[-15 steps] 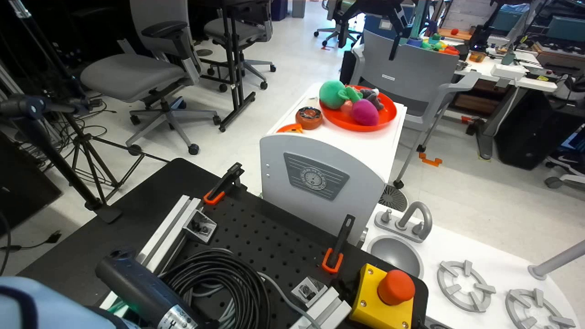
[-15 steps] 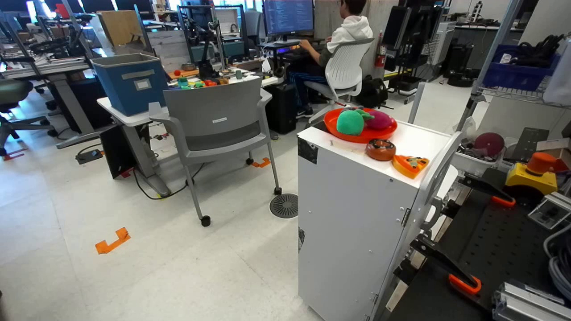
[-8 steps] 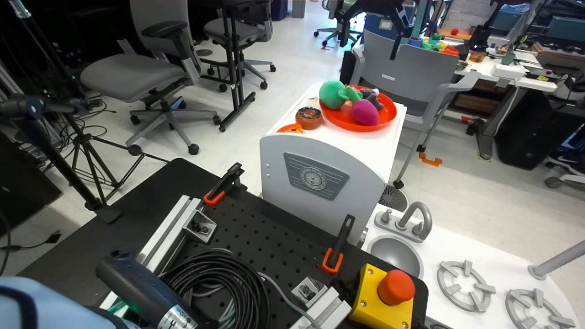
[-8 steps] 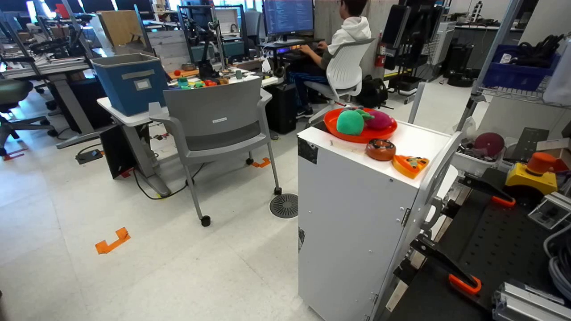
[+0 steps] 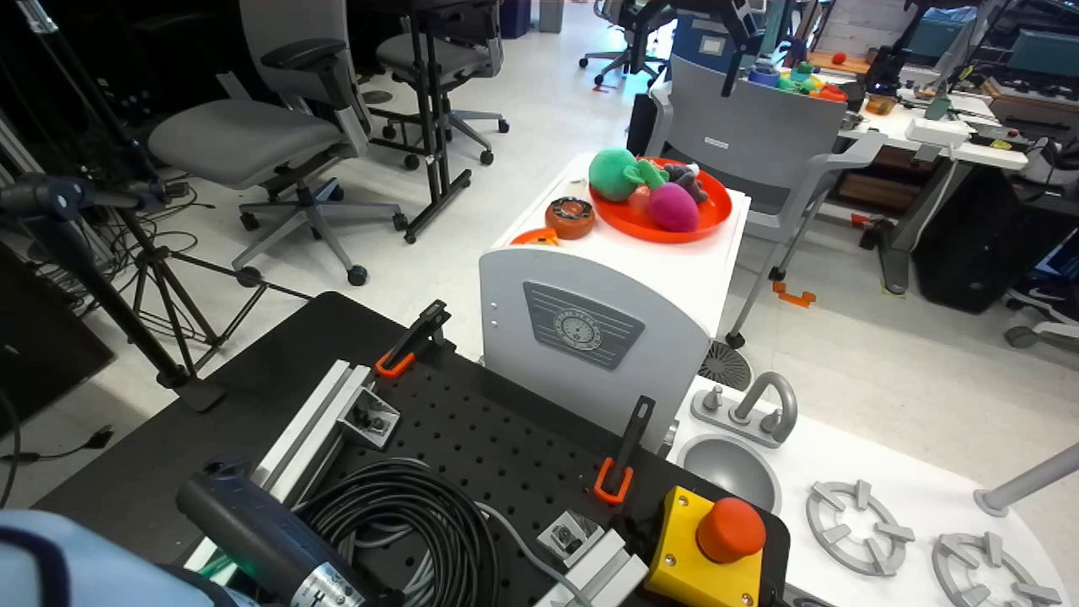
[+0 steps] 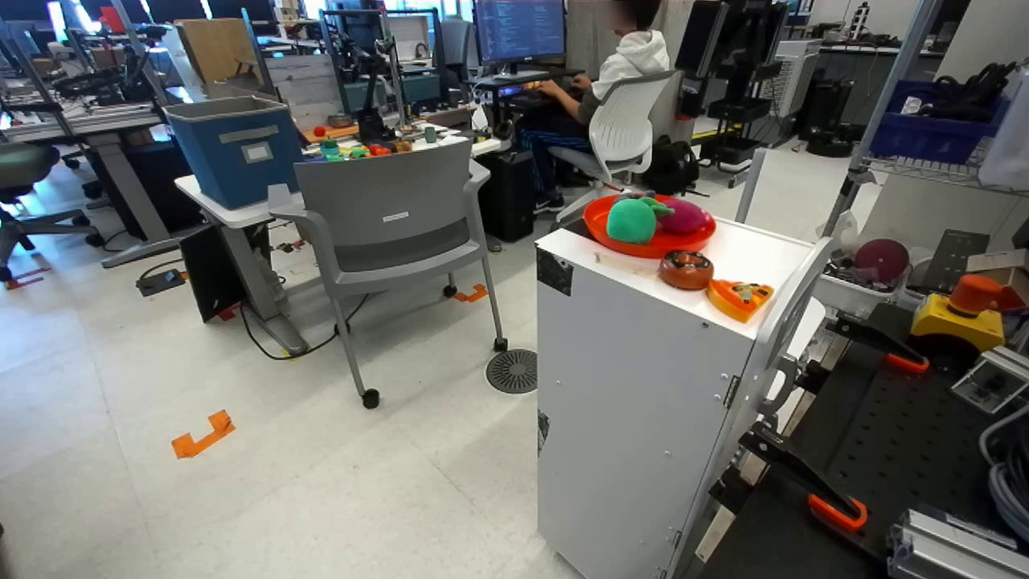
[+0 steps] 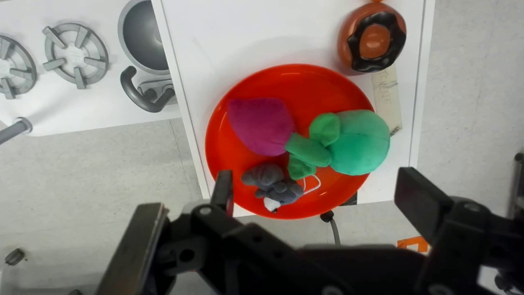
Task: Place the green plush toy inside the sink
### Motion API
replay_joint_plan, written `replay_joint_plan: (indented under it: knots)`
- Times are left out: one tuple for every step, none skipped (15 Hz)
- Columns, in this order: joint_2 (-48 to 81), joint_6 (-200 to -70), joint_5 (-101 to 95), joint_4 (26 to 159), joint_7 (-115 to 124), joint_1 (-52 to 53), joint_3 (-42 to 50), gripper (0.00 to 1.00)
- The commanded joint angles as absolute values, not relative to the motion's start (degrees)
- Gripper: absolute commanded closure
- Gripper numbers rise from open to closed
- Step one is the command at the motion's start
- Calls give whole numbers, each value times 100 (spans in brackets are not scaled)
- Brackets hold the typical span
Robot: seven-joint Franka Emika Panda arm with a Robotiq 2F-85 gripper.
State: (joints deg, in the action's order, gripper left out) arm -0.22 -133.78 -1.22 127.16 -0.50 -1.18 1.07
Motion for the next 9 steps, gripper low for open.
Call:
replay_joint_plan:
  knots:
    - [342, -13244, -404, 12313, 157, -10, 8, 0]
    - [449, -13173, -514, 12211, 237, 33, -22, 0]
    - [554, -13120, -633, 12119, 327, 80, -51, 0]
    - [654, -13067, -736, 12034, 411, 133, -75, 0]
    - [746, -13018, -849, 11961, 500, 186, -95, 0]
    - [834, -12957, -943, 11887, 567, 240, -116, 0]
    - [921, -12891, -1004, 11818, 601, 293, -129, 0]
    - [1009, -12858, -1020, 11755, 616, 341, -142, 0]
    - [1086, -12845, -1035, 11702, 634, 386, -153, 0]
